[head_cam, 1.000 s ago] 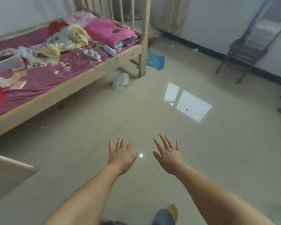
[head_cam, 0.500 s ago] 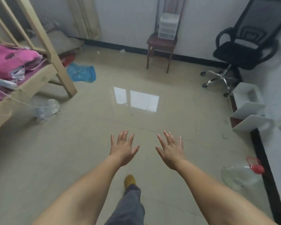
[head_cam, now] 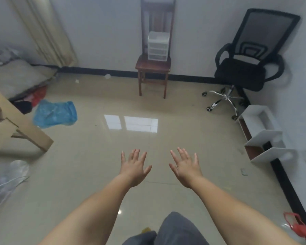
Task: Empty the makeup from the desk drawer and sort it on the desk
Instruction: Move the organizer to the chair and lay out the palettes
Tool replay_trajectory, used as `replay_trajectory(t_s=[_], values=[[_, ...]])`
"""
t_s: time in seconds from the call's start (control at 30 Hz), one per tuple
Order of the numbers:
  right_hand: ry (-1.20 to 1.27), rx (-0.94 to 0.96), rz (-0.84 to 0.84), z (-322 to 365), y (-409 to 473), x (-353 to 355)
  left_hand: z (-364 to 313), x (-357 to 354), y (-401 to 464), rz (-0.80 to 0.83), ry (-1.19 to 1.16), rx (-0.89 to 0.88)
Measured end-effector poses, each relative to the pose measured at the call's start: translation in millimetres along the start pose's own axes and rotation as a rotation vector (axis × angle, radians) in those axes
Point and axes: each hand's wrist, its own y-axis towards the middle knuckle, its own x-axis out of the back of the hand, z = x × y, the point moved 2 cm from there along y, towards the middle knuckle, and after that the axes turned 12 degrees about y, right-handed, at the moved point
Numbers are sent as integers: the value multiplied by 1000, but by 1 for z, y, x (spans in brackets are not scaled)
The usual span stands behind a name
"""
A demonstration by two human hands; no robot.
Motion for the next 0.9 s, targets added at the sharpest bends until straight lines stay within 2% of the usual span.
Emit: replay_trajectory(t_s=[0.37, 0.6, 0.77, 0.9], values=[[73, -18, 145, -17, 264, 79, 57, 65, 259, 124, -30, -10], [27, 12, 200, -24, 428, 155, 91, 136, 408, 119, -82, -17], [-21, 18, 298, -17, 545, 174, 132, 156, 519, 216, -54, -59], [-49, -33, 332, -6, 644, 188, 175, 173, 619, 230, -19, -109]])
